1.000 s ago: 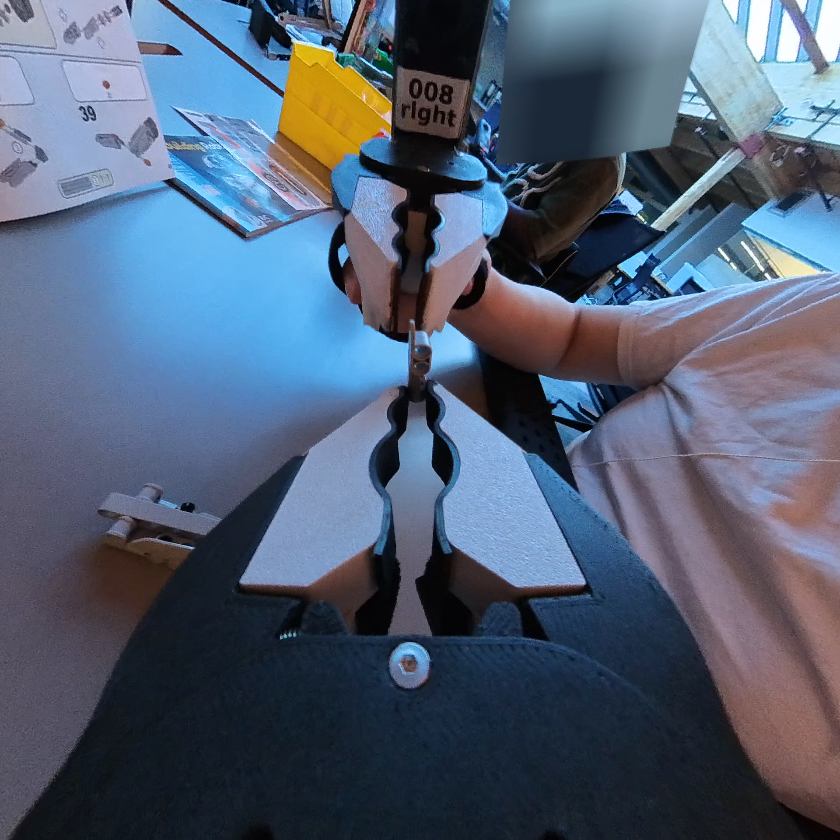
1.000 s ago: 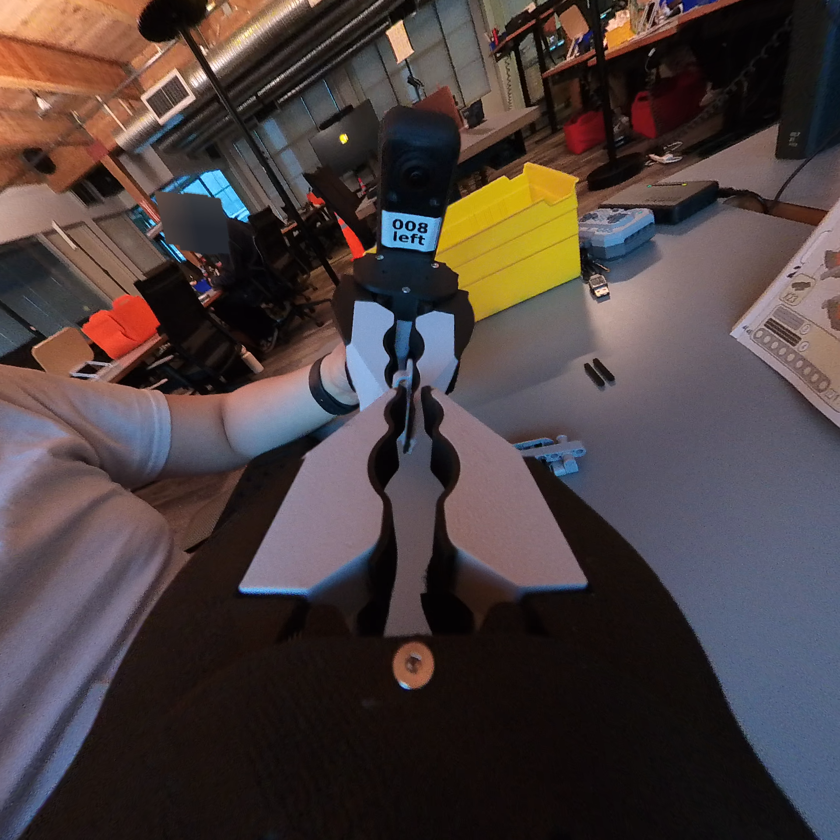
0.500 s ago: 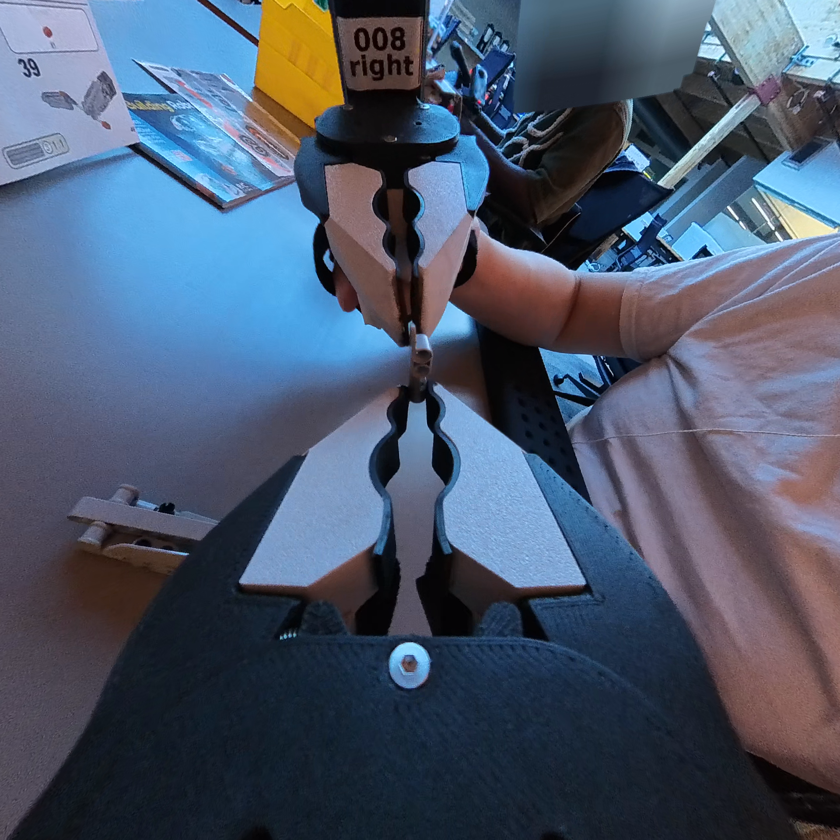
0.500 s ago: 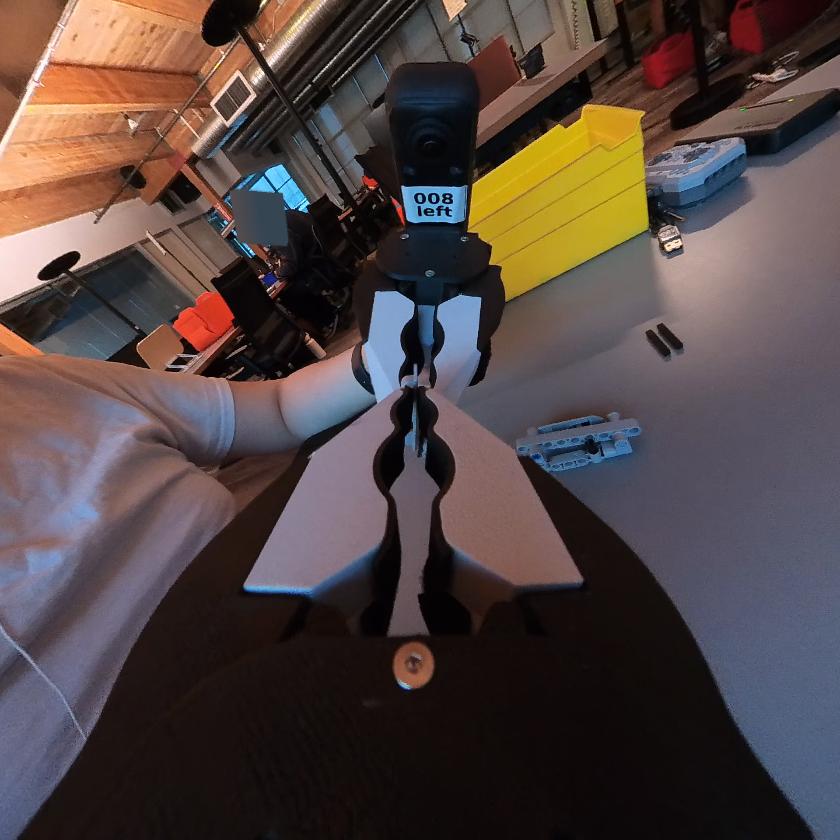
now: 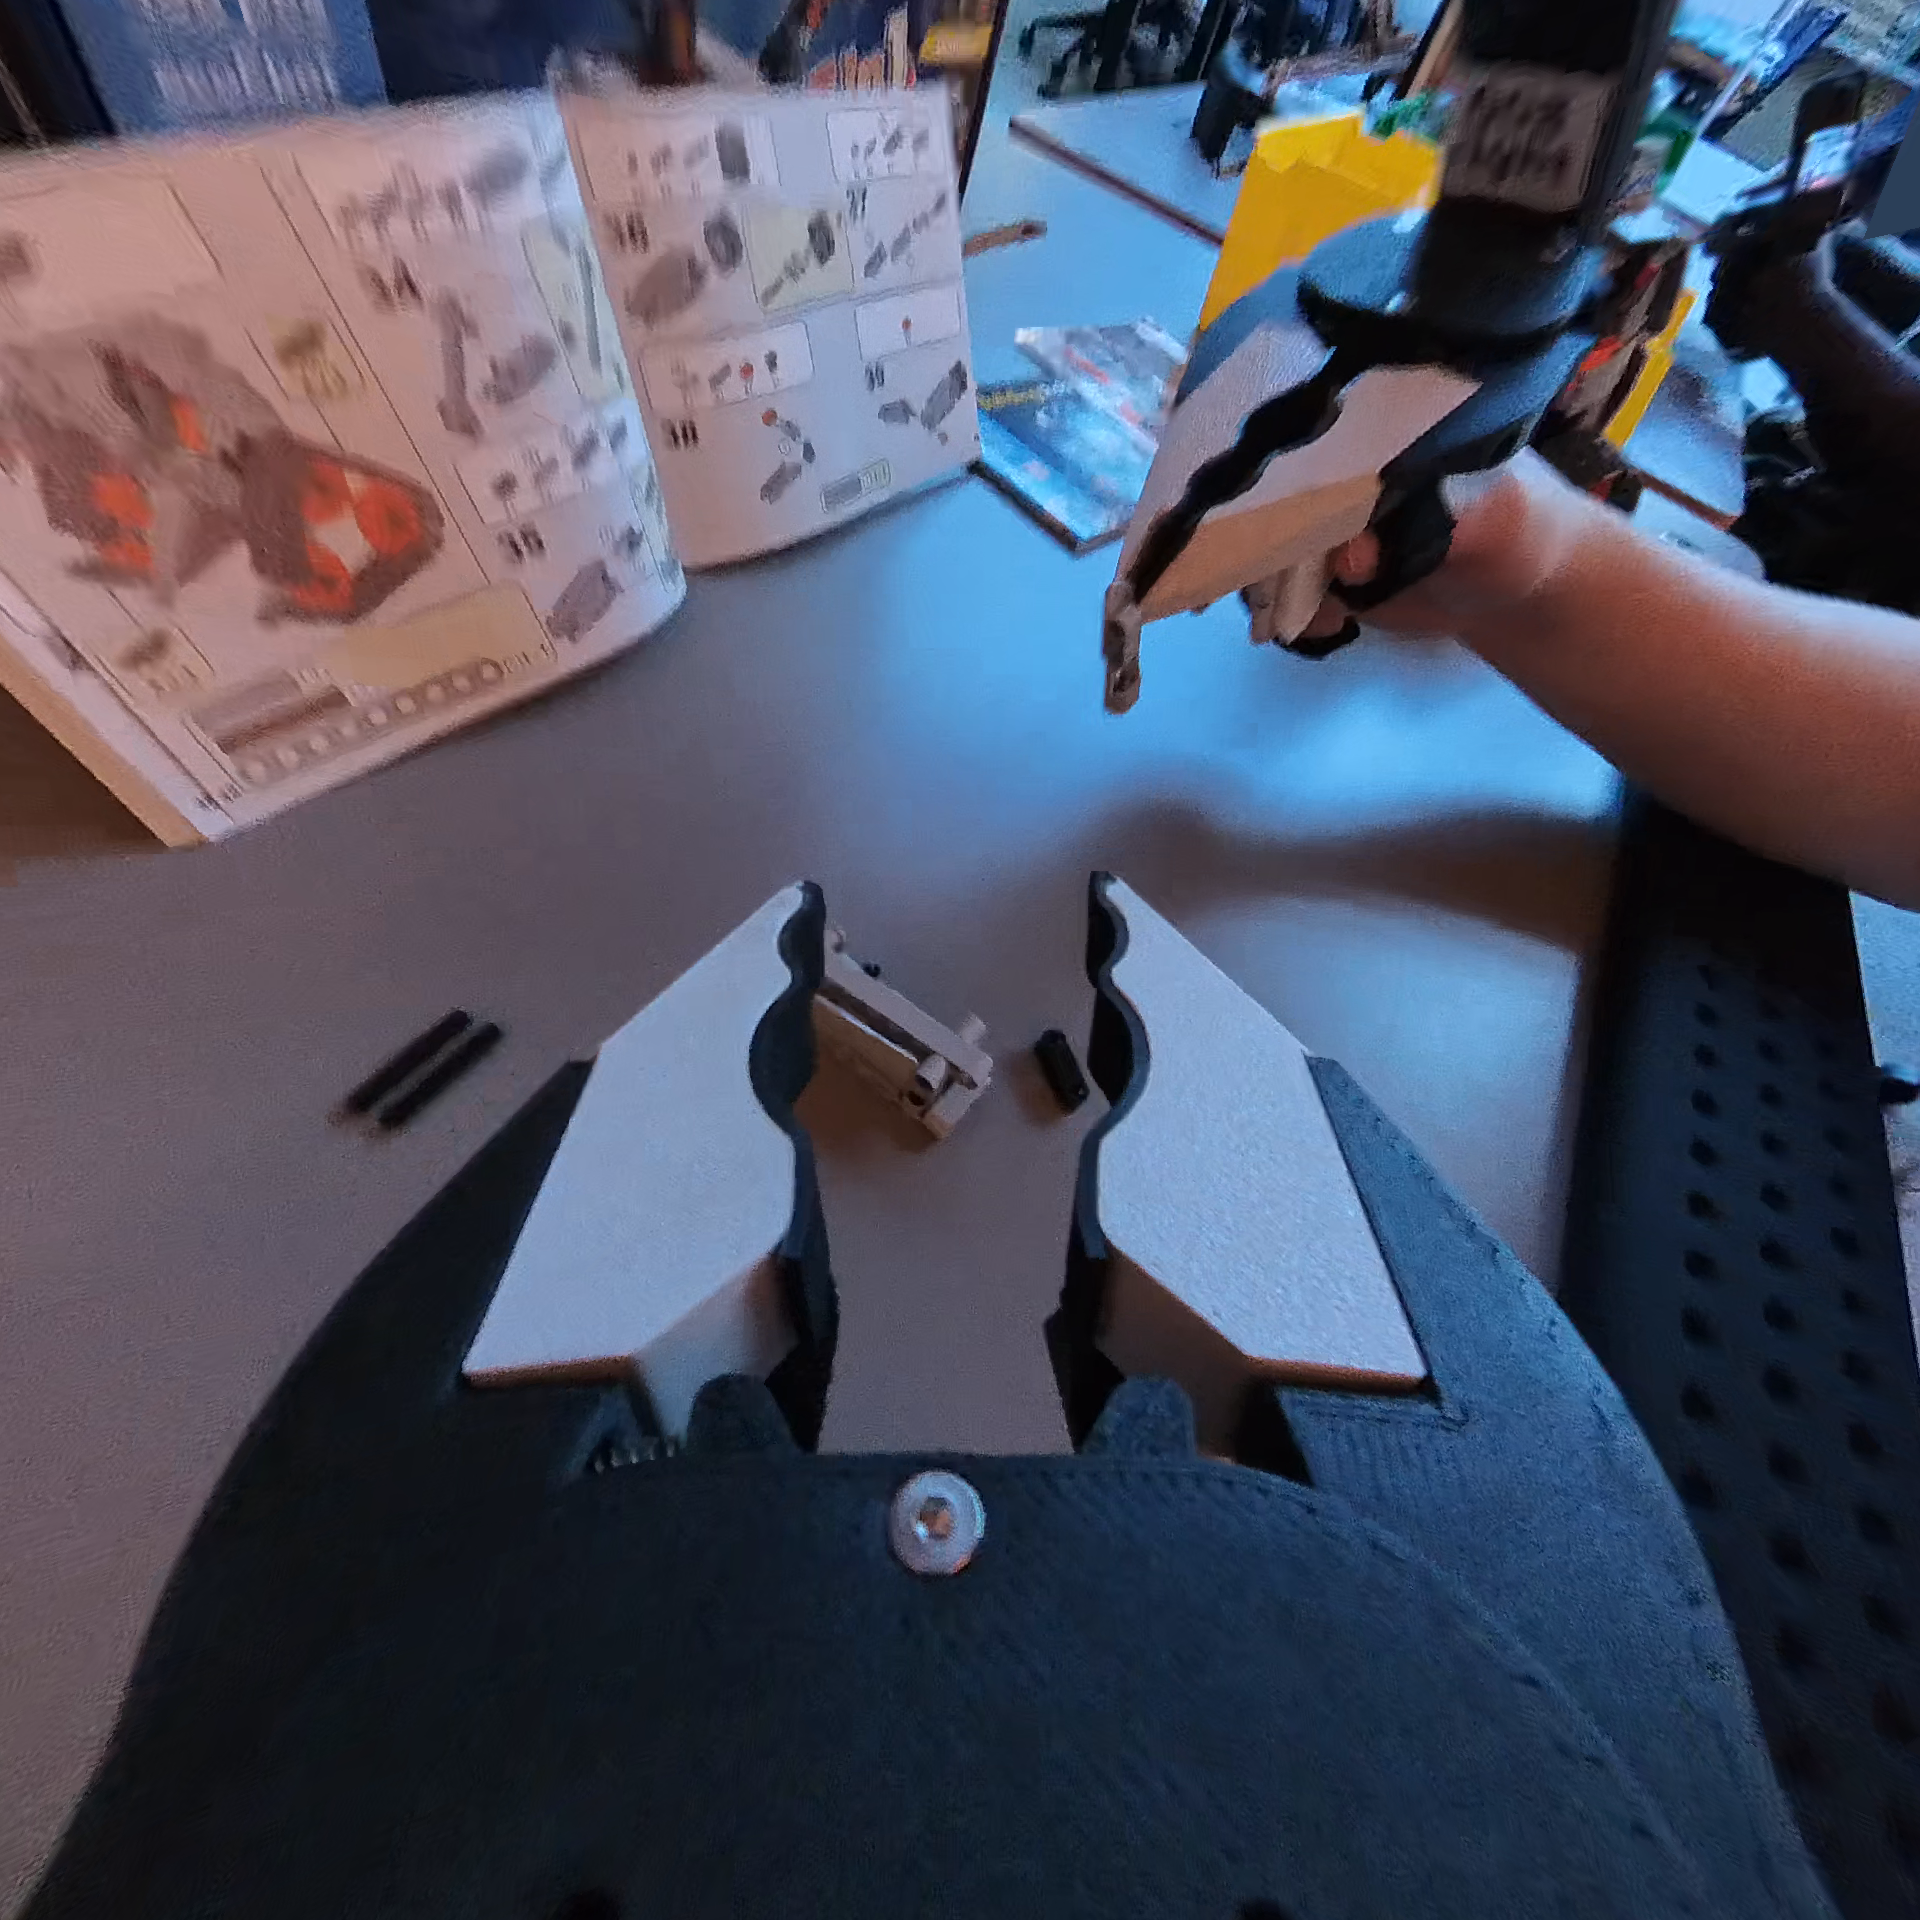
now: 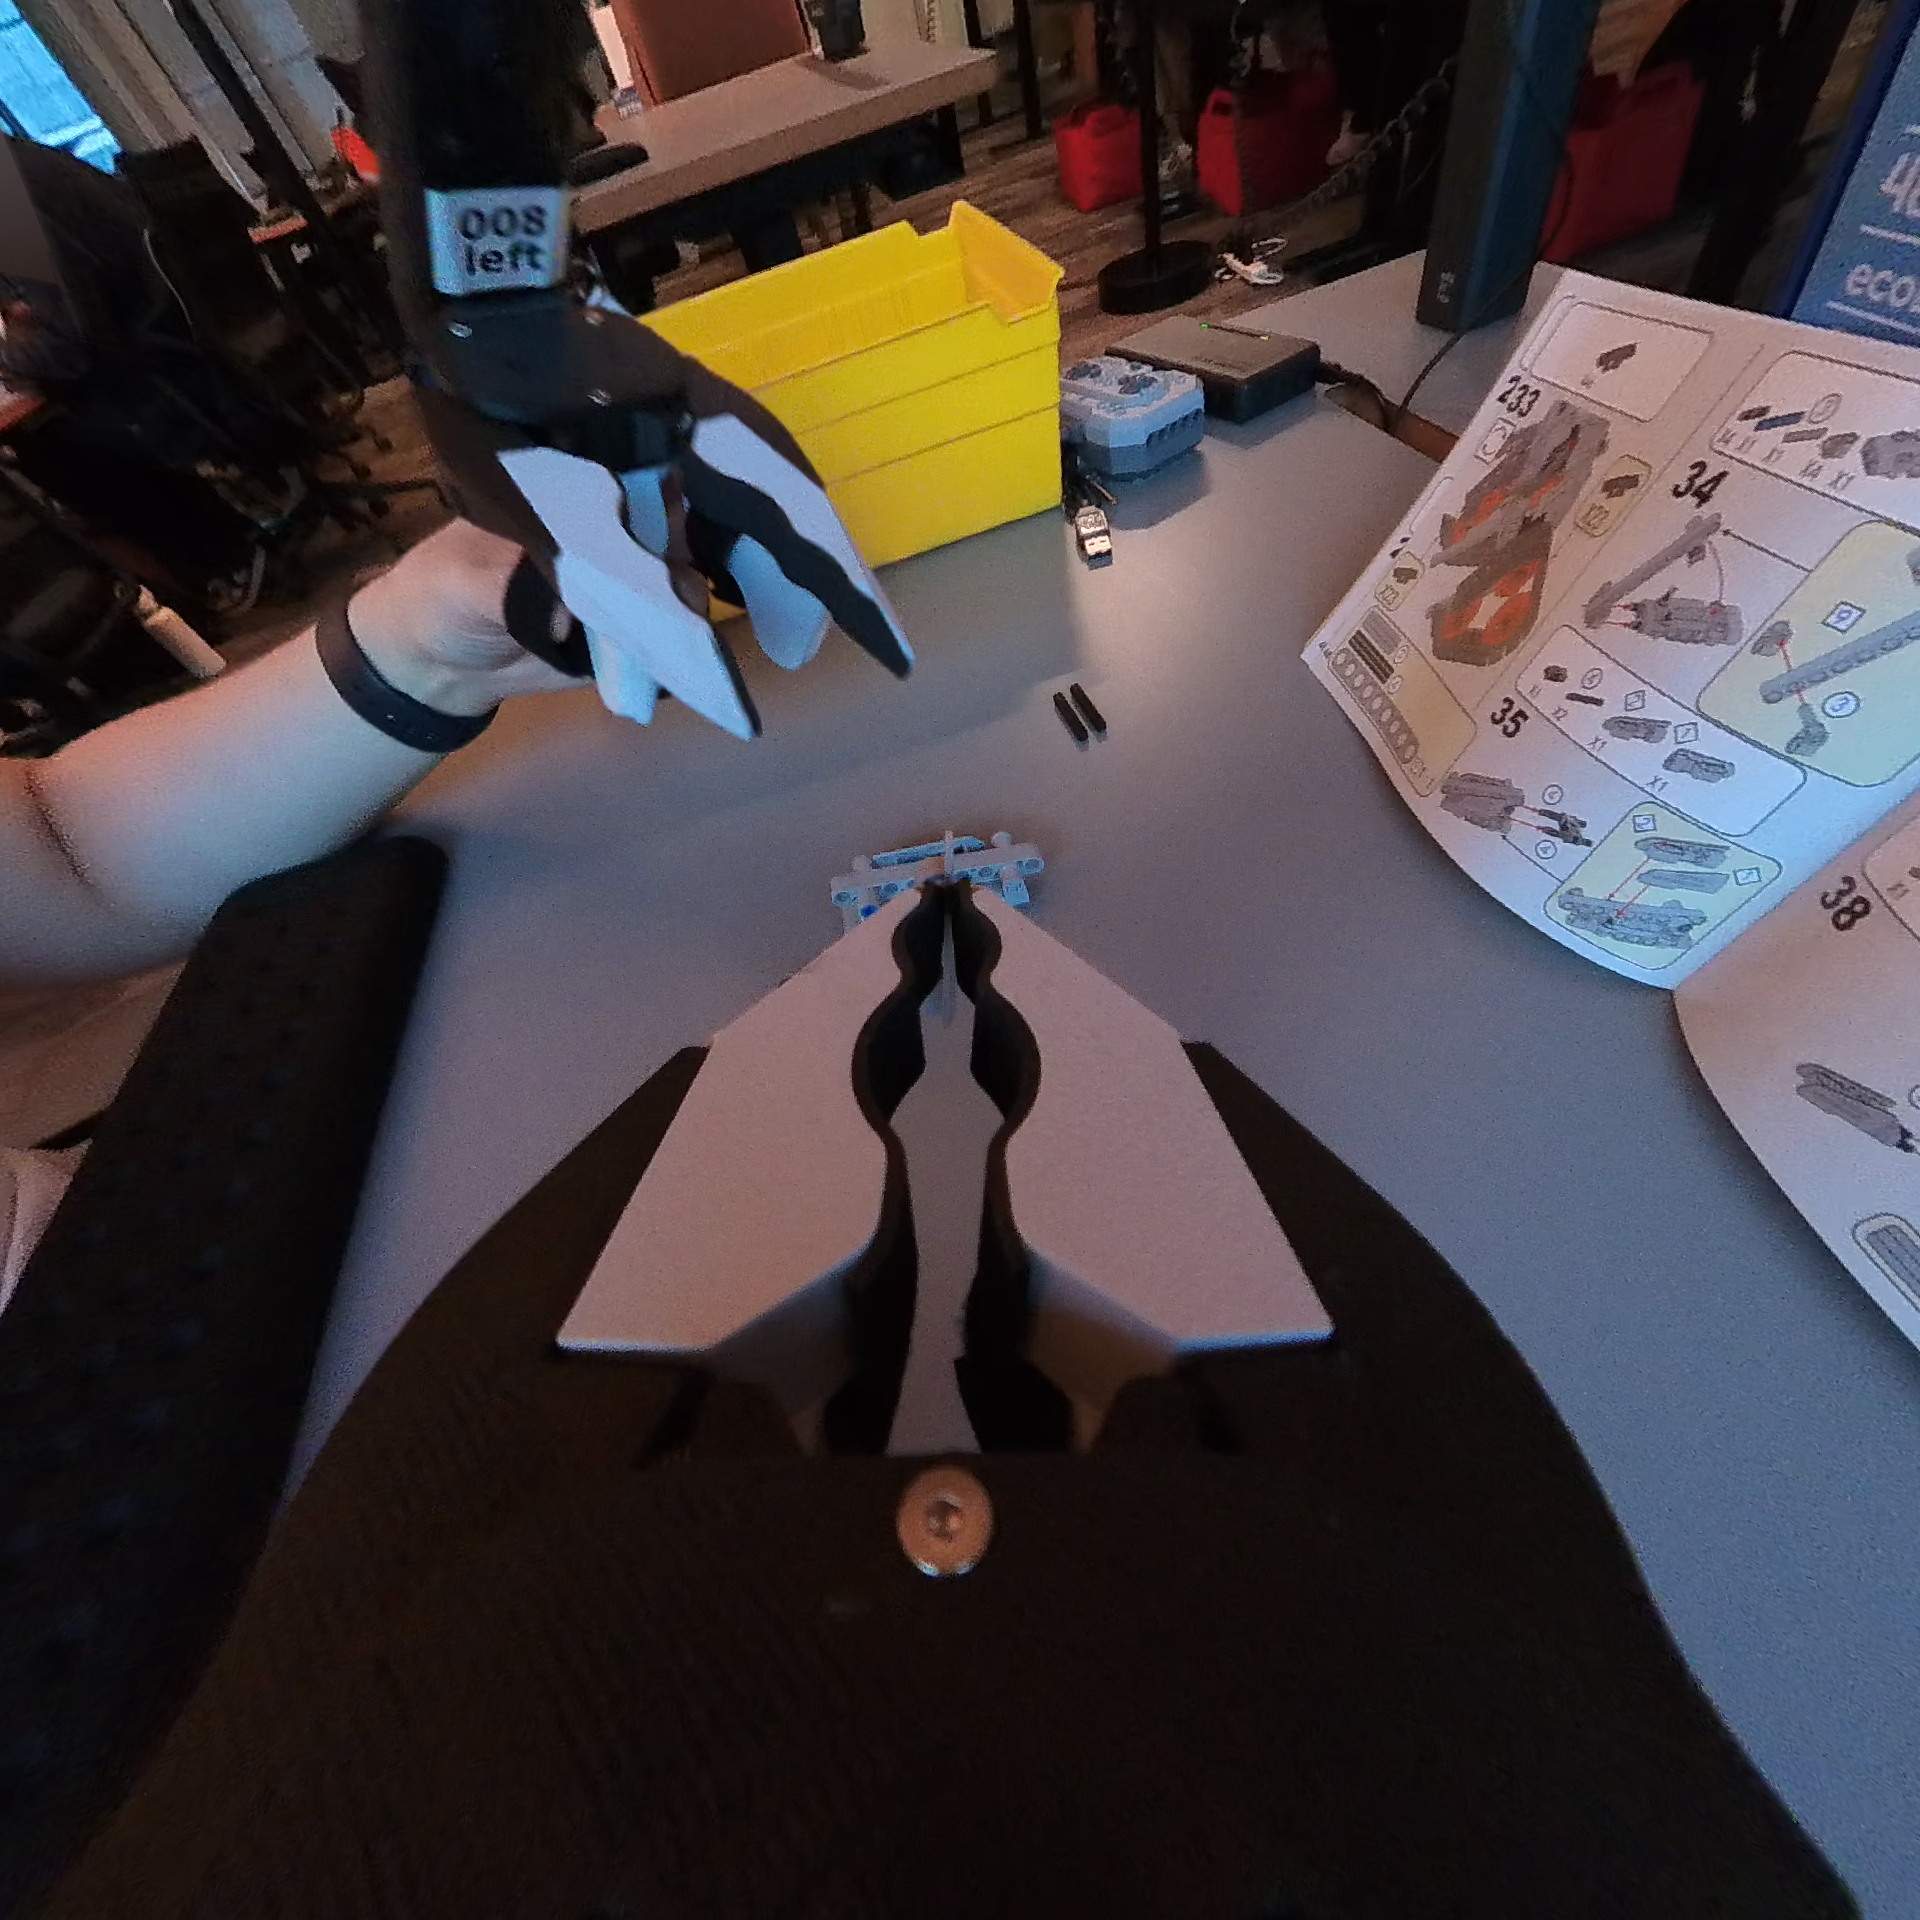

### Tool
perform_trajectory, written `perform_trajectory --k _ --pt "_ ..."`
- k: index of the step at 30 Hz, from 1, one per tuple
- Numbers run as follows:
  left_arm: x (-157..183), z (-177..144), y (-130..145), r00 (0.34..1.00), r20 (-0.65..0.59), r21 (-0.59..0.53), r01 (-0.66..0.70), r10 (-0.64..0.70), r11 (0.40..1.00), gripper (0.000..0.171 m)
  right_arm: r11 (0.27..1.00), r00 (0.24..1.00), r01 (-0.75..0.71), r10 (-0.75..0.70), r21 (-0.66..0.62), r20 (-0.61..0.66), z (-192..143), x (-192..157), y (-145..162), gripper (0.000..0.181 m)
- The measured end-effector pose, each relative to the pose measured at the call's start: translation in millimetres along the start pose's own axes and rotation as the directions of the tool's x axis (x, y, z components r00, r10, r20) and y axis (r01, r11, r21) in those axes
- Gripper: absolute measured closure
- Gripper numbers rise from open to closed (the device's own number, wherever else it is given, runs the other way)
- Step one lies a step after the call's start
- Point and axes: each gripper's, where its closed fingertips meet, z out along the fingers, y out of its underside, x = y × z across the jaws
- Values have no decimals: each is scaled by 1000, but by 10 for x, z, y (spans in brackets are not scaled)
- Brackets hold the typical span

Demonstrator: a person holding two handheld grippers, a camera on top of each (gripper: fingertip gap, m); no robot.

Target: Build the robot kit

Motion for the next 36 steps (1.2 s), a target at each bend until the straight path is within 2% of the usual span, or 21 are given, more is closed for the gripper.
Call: perform_trajectory --k 1,3,4,6,8,10,11,12,13,14,16,17,20,21,23,26,30,34,36 --pt "-9 61 94 1000 0 -32 25 -25 999 122 1000 1000 12 -12 -3 3 -1 2 4 181" --pt "12 138 178 999 -9 -59 52 -53 997 152 1000 1000 27 -27 -4 -4 1 27 4 181" --pt "46 141 146 999 -8 -34 47 -47 998 159 1000 1000 31 -31 -8 -1 4 33 8 181" --pt "160 82 -9 1000 7 72 -16 15 997 141 998 999 49 -50 -25 -10 5 62 35 181" --pt "264 9 -122 998 45 155 -61 54 986 133 997 997 71 -71 -31 -18 -6 86 46 181" --pt "288 -10 -191 991 105 222 -105 83 969 97 997 997 74 -74 -25 -20 -26 96 31 181" --pt "303 1 -188 989 118 240 -118 92 964 97 997 997 75 -76 -16 -20 -40 98 12 181" --pt "325 27 -179 988 121 258 -127 98 958 85 997 997 74 -75 -9 -20 -55 99 -6 181" --pt "336 64 -165 989 122 280 -119 88 953 65 997 997 73 -73 -3 -18 -68 95 -21 181" --pt "359 112 -127 993 101 284 -92 66 954 64 997 997 73 -73 1 -17 -82 88 -30 181" --pt "393 189 -47 998 69 250 -20 3 968 65 996 996 86 -86 -4 -24 -104 84 -22 180" --pt "388 193 -36 996 83 234 -2 -17 972 72 996 996 91 -91 -13 -25 -111 79 -7 180" --pt "159 39 -60 948 315 170 -108 50 979 126 996 996 85 -86 -32 -27 -113 81 57 180" --pt "51 -38 -48 911 407 128 -127 65 984 135 996 996 81 -83 -39 -29 -108 86 85 180" --pt "-35 -88 18 884 465 32 -72 49 997 131 995 996 78 -79 -59 -30 -85 96 152 181" --pt "-74 -21 155 894 444 -133 129 -57 983 133 993 996 81 -84 -89 -26 -35 99 230 181" --pt "-177 86 288 872 481 -340 279 -89 898 130 987 994 103 -107 -127 -28 4 111 308 181" --pt "-212 217 388 851 505 -440 397 -144 805 130 982 992 113 -120 -153 -36 8 151 366 180" --pt "-216 247 499 836 522 -499 460 -169 735 128 981 992 110 -117 -158 -35 10 168 382 181"
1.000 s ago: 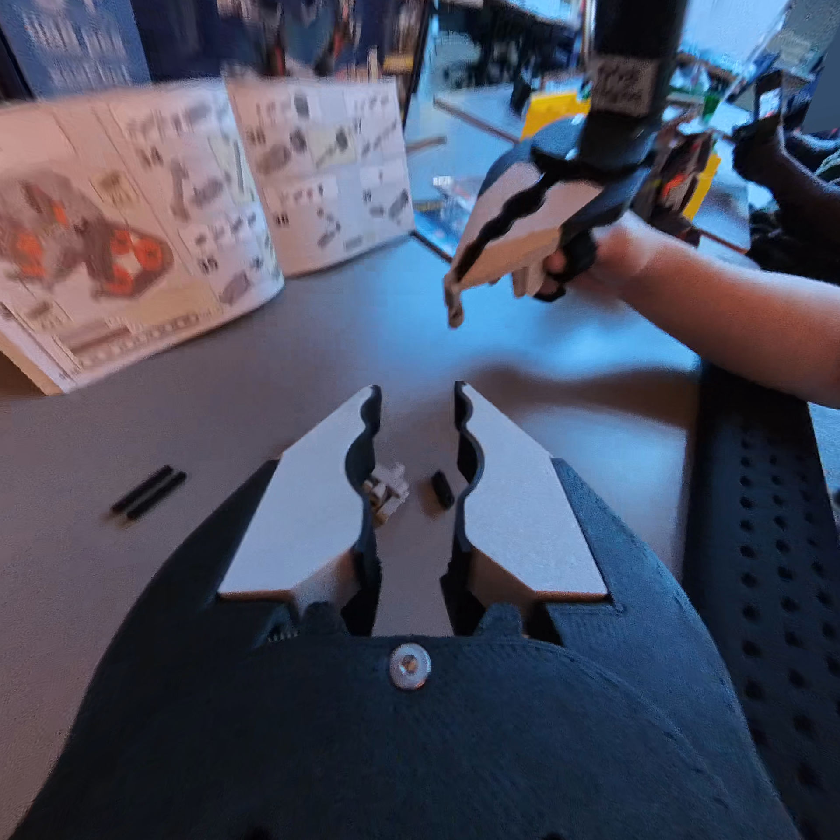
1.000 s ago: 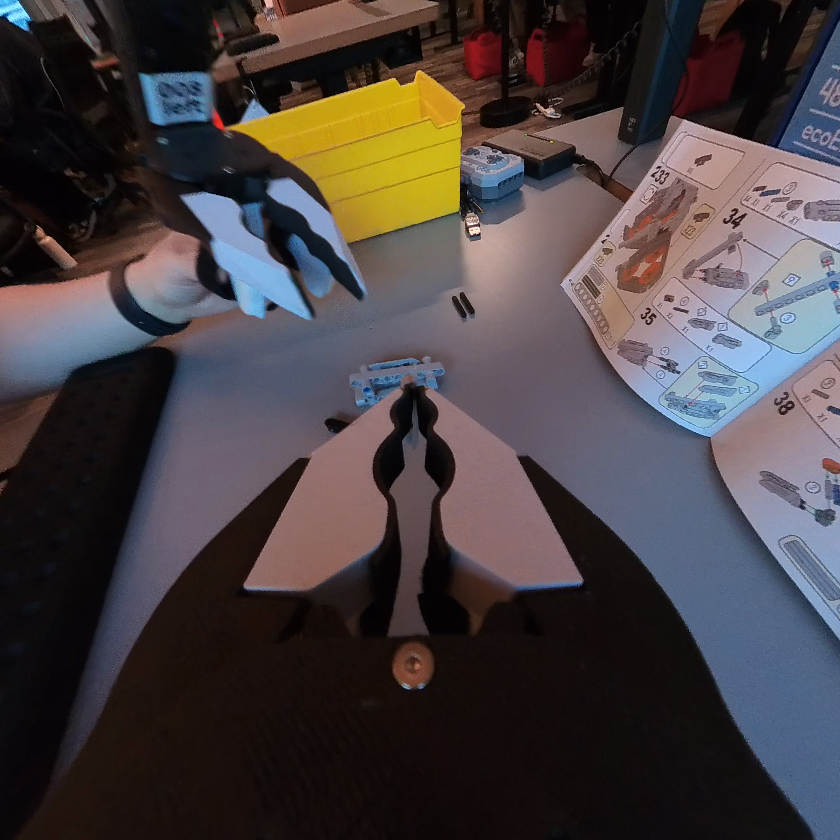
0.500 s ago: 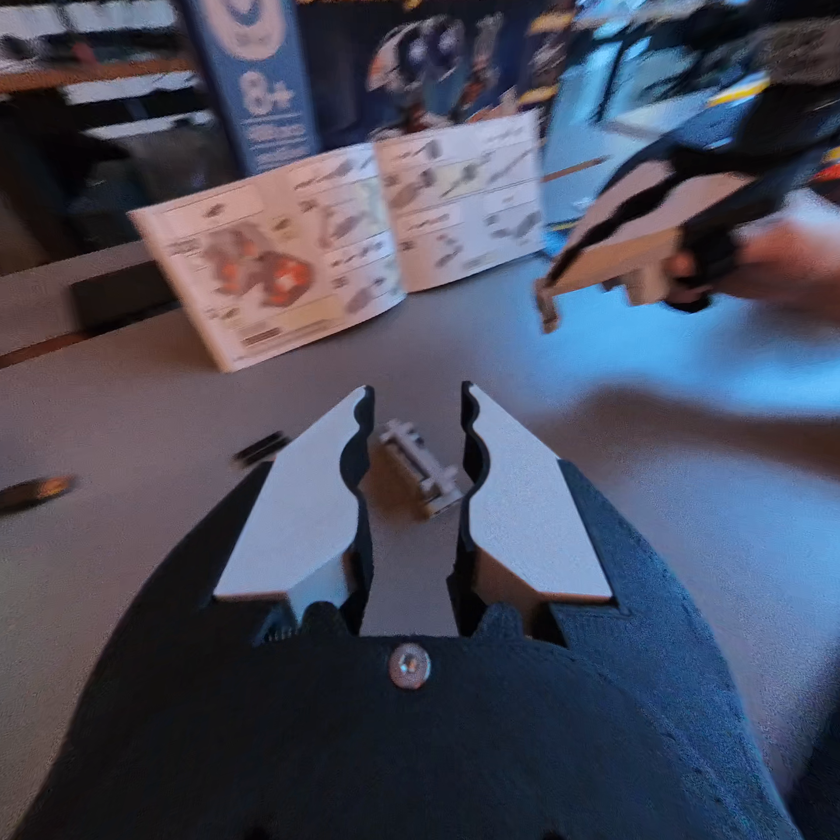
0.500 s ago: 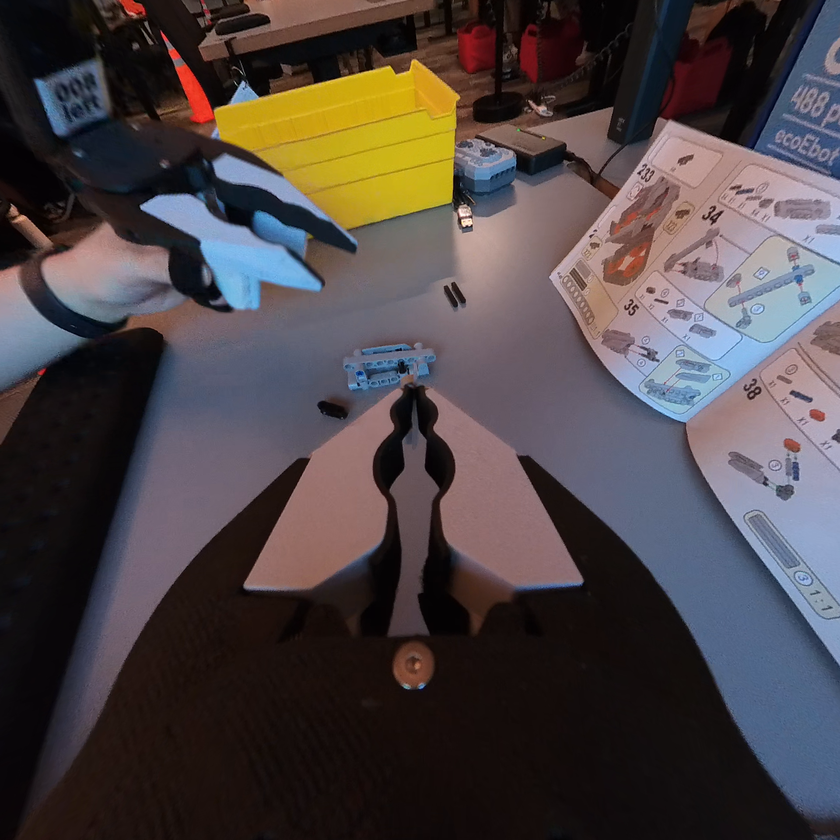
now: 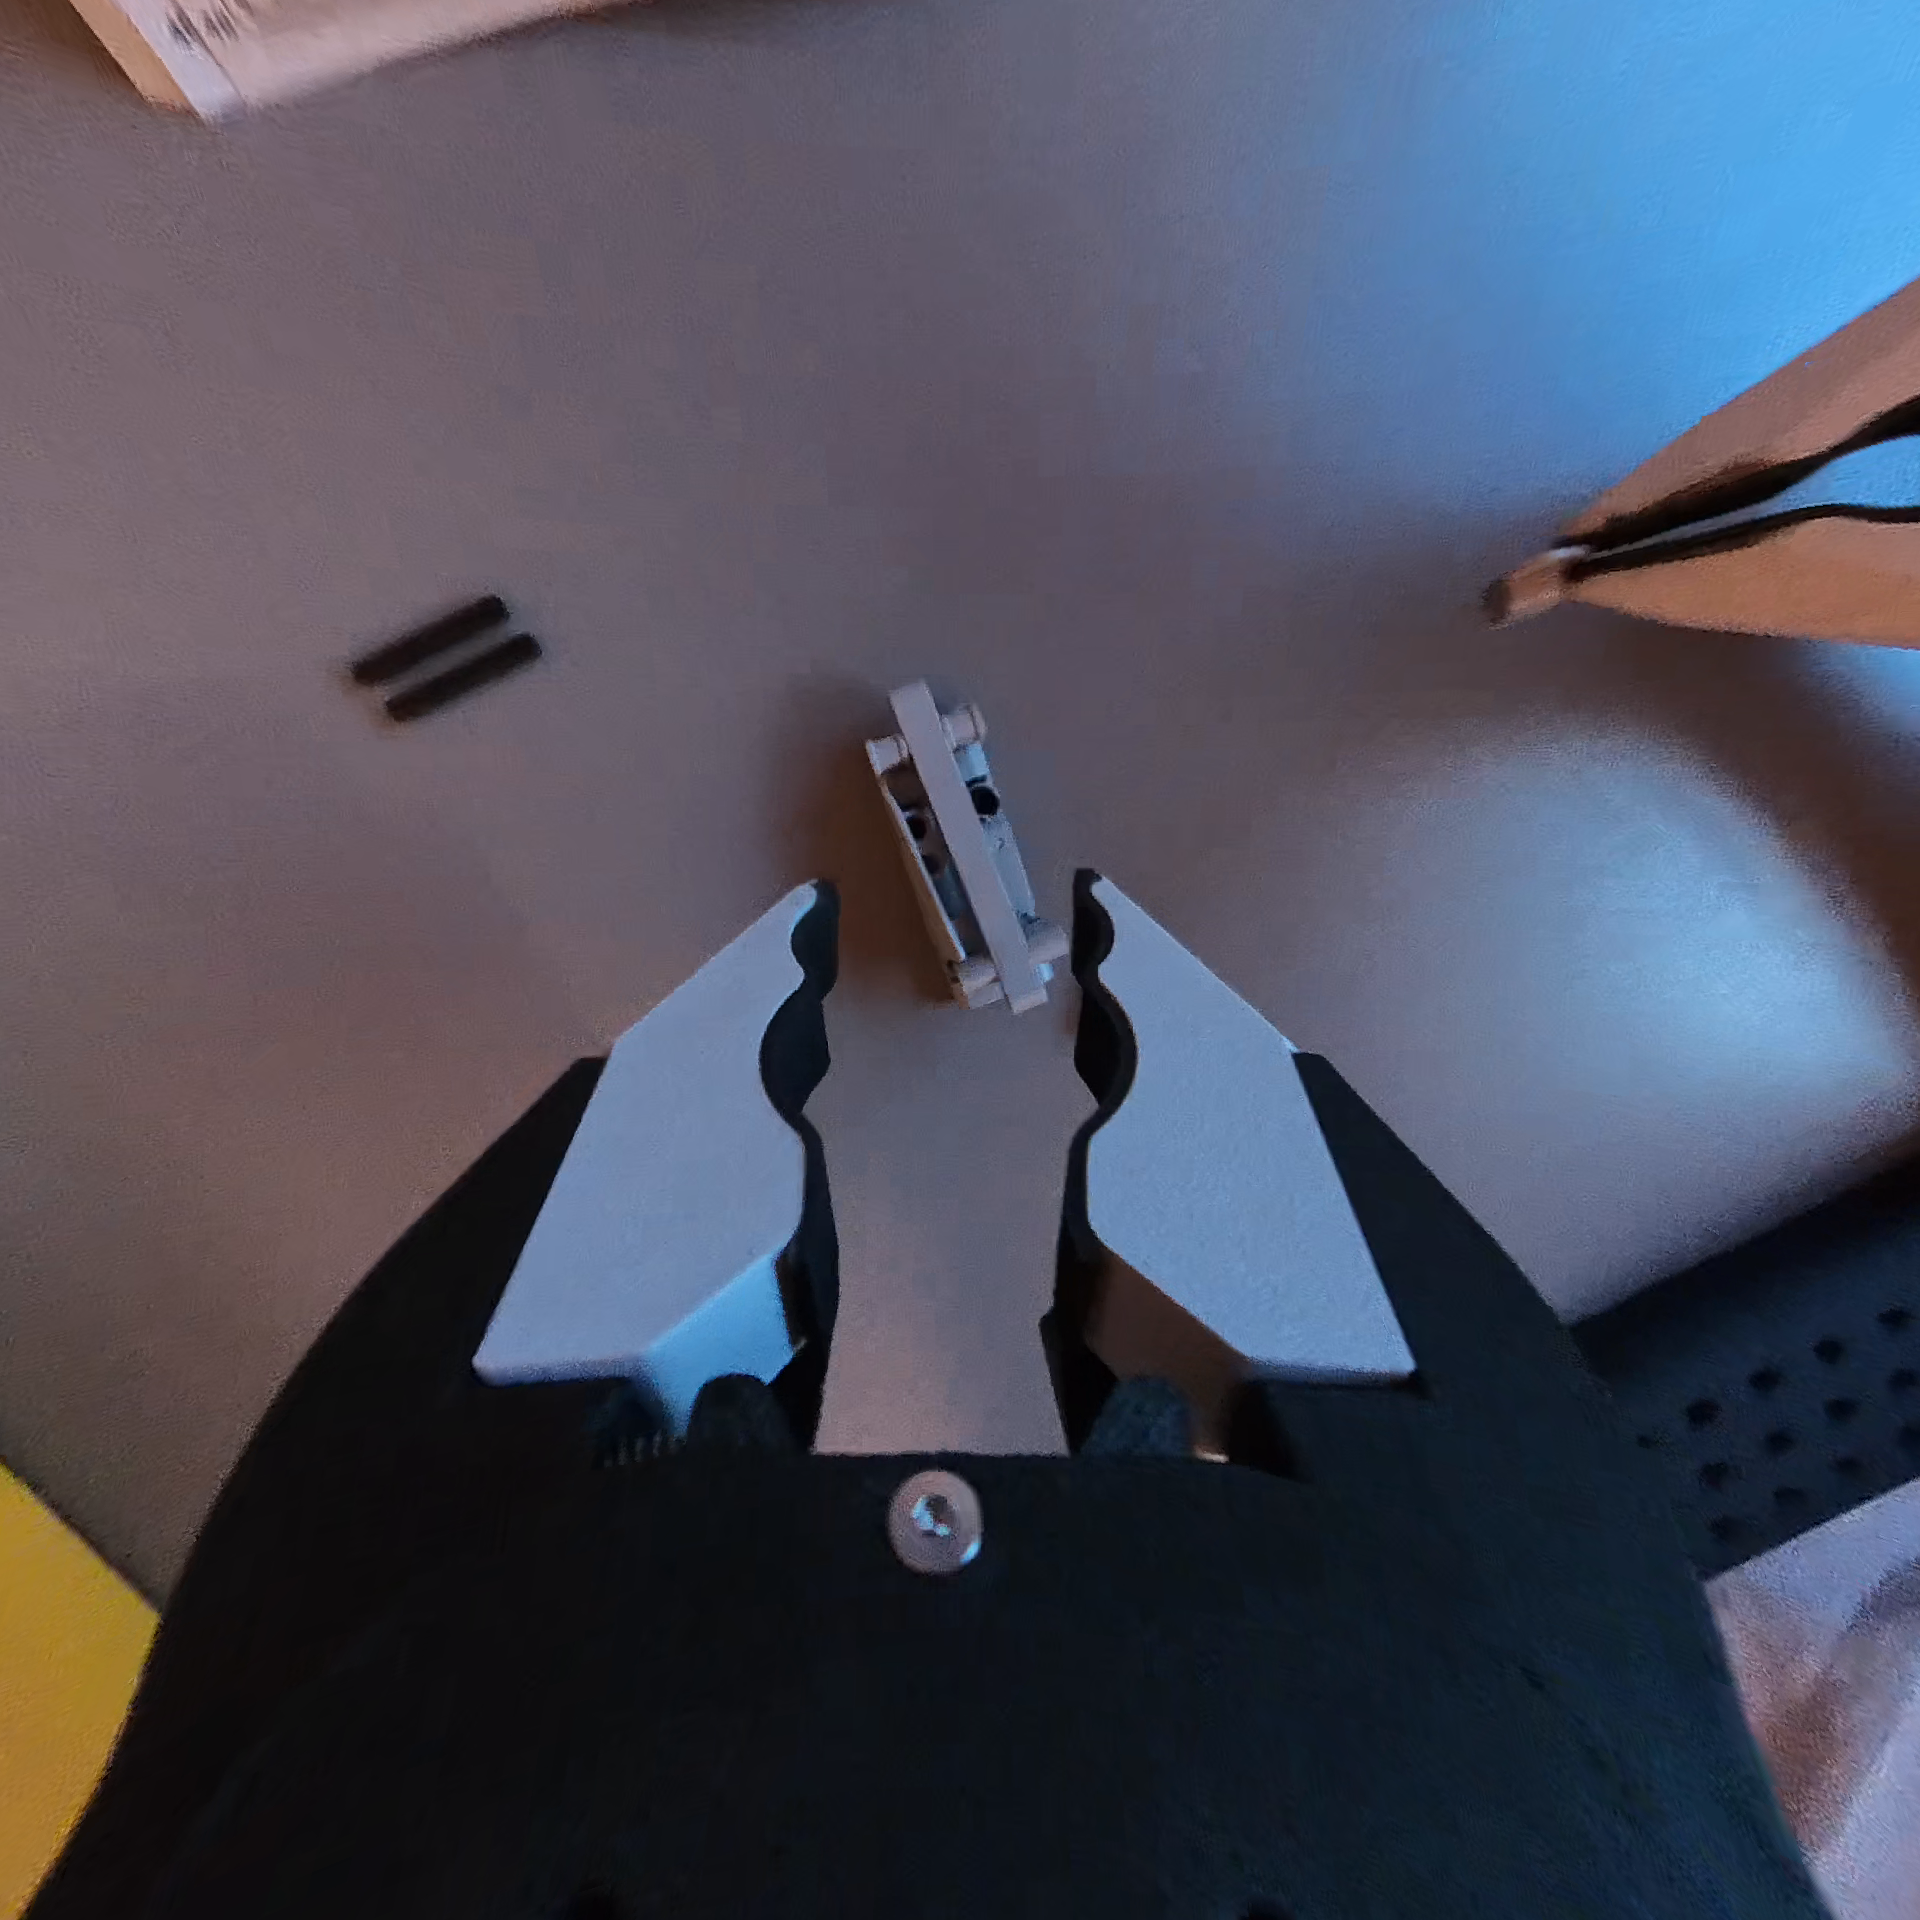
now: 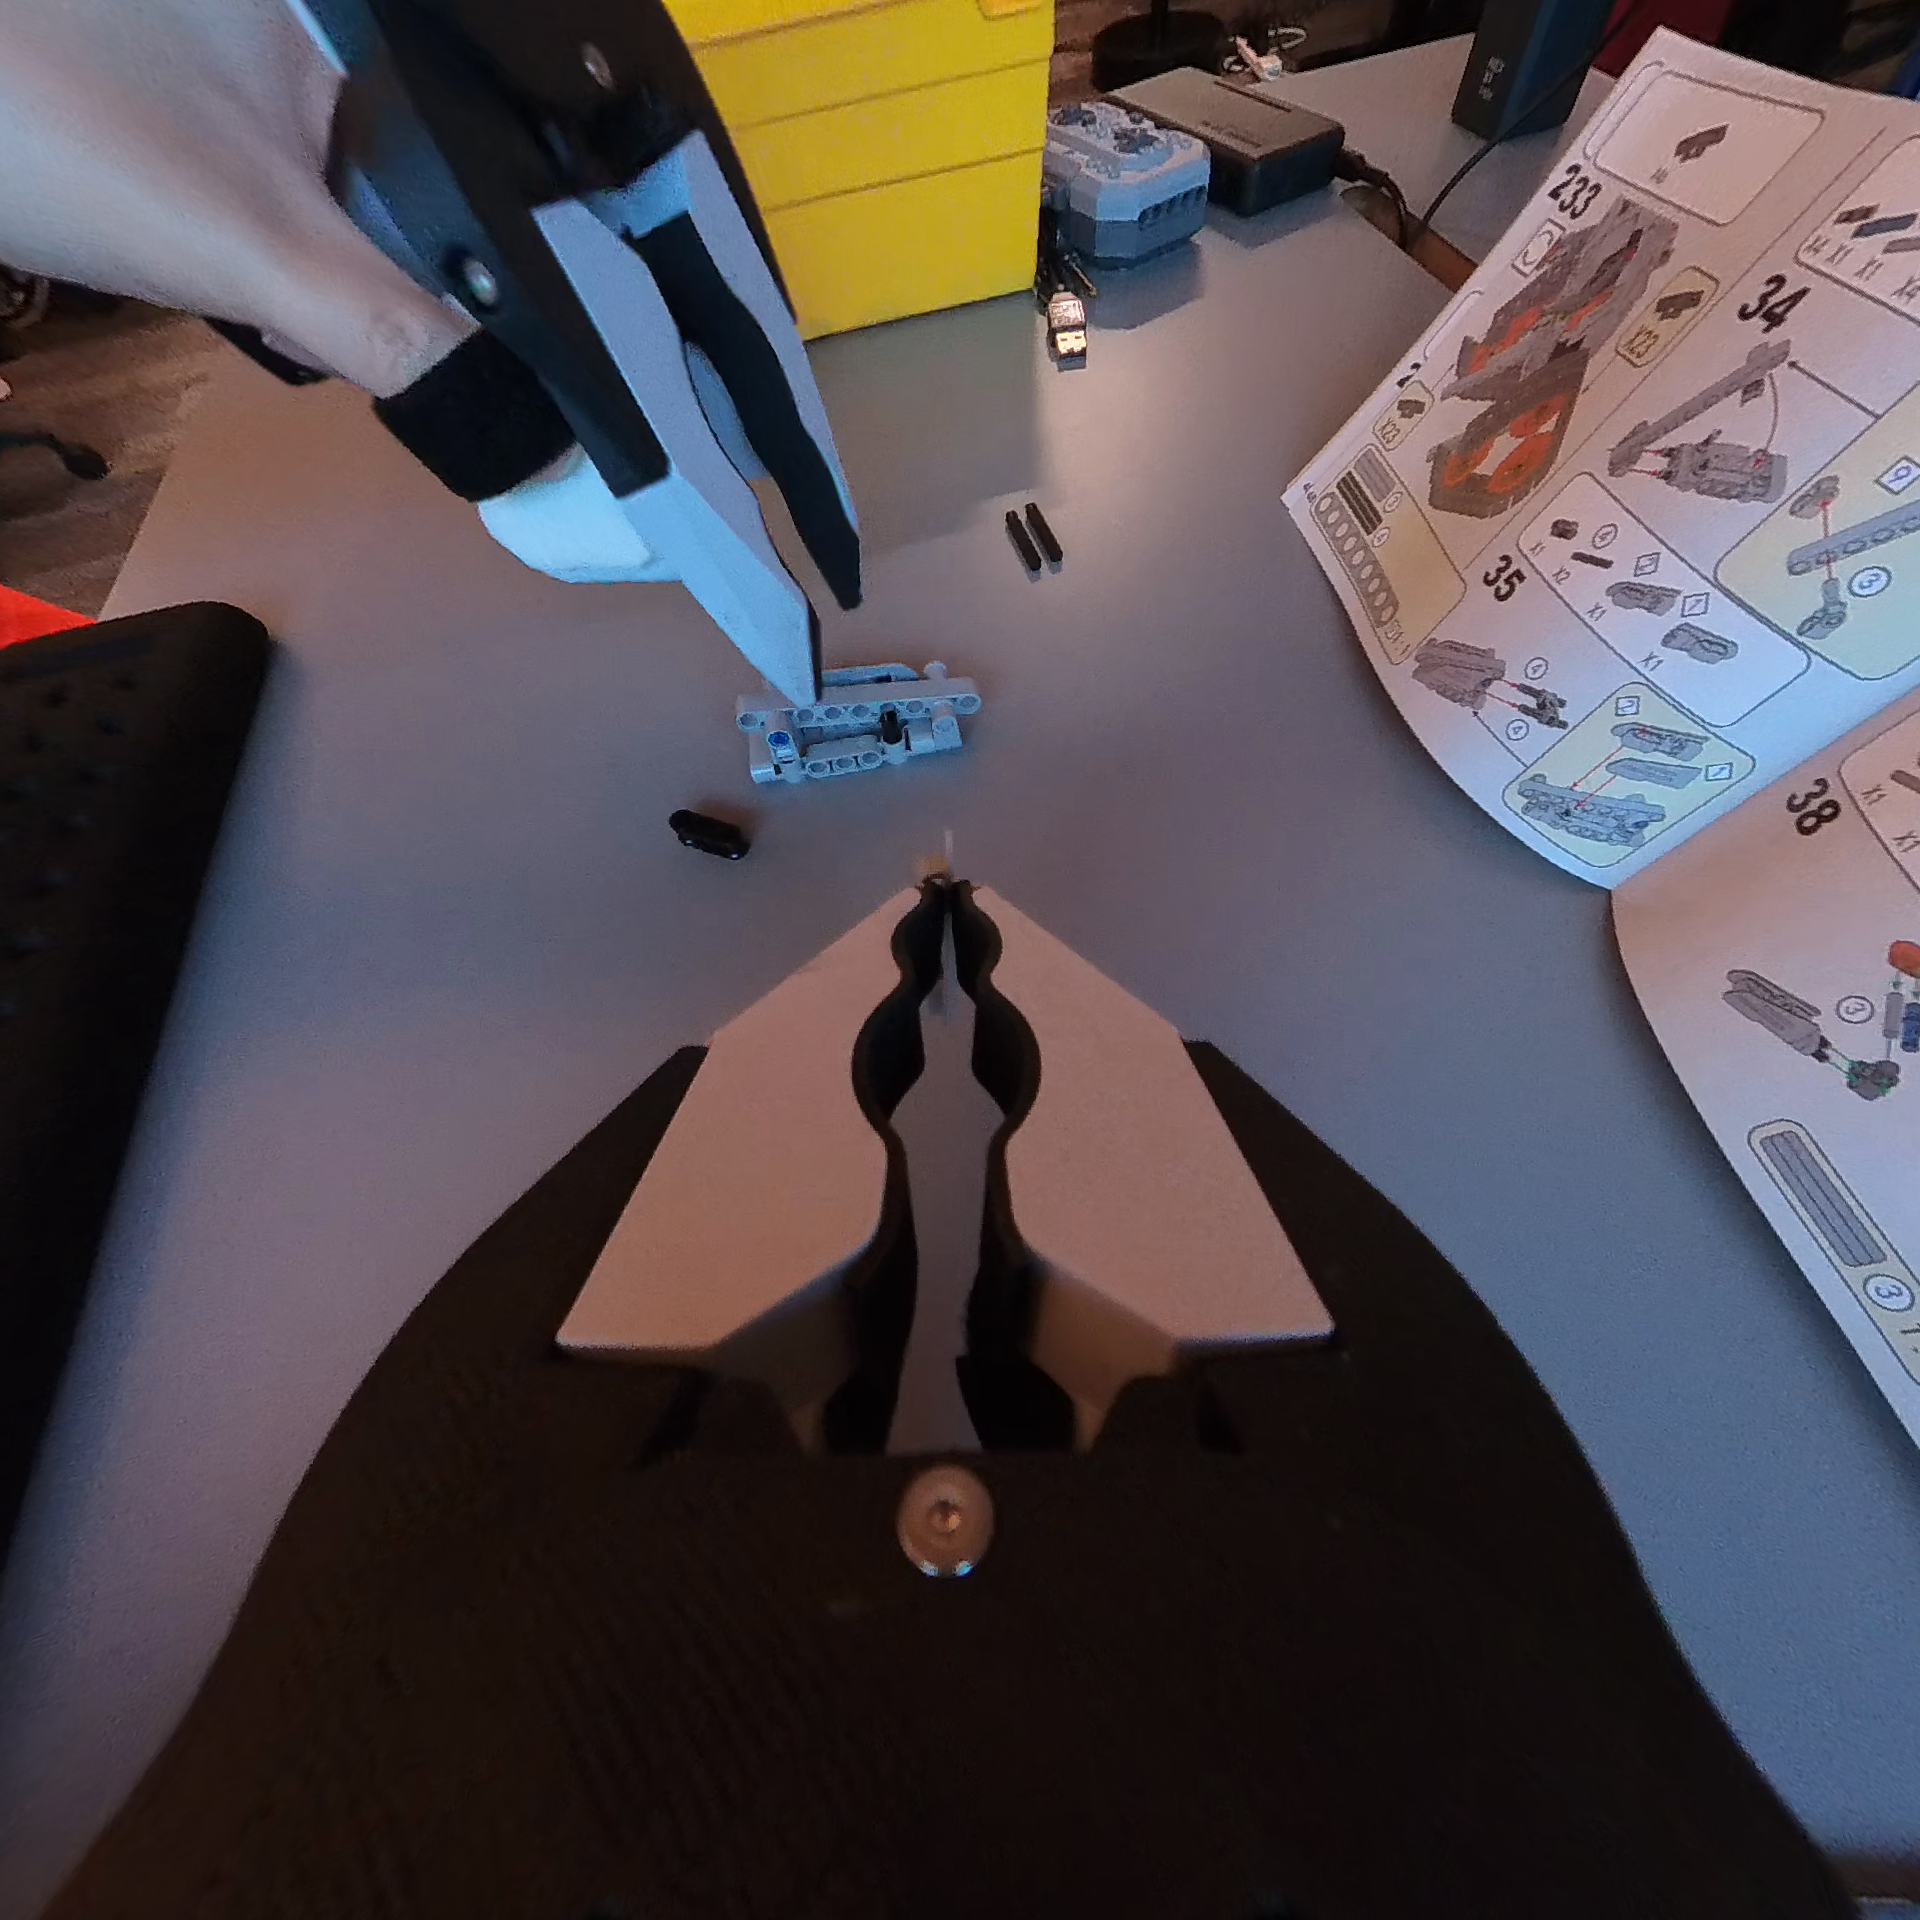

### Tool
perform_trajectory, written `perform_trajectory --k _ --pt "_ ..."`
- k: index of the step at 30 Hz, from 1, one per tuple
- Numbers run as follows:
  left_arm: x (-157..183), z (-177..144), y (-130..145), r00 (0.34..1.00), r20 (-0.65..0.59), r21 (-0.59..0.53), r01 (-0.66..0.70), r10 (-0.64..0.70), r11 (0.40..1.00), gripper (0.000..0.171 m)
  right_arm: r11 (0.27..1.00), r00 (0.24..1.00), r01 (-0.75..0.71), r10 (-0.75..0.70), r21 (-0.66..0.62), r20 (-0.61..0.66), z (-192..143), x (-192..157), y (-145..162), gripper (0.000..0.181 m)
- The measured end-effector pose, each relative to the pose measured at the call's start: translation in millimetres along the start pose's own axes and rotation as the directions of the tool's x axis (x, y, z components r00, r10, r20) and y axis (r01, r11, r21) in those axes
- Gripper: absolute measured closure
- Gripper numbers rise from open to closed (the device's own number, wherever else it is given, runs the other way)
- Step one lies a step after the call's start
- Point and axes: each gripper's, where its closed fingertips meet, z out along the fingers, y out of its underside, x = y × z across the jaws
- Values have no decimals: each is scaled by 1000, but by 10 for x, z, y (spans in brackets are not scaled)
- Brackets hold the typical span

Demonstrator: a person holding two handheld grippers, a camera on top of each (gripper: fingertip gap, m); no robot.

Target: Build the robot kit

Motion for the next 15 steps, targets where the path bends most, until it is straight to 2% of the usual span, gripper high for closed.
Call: perform_trajectory --k 3,7,9,13,15 --pt "-33 108 71 1000 23 -108 16 -14 994 126 1000 1000 -2 2 0 3 -2 14 0 180" --pt "-83 213 123 998 58 -195 18 -7 981 138 1000 1000 -3 3 5 9 -10 18 -10 180" --pt "-11 233 108 1000 16 -211 28 -25 977 152 1000 1000 0 0 -2 11 -8 15 2 180" --pt "16 229 125 1000 1 -249 18 -18 968 154 1000 1000 11 -10 -24 15 22 -9 40 180" --pt "3 199 84 1000 5 -207 21 -20 978 155 999 1000 -17 17 -32 6 58 -4 50 180"
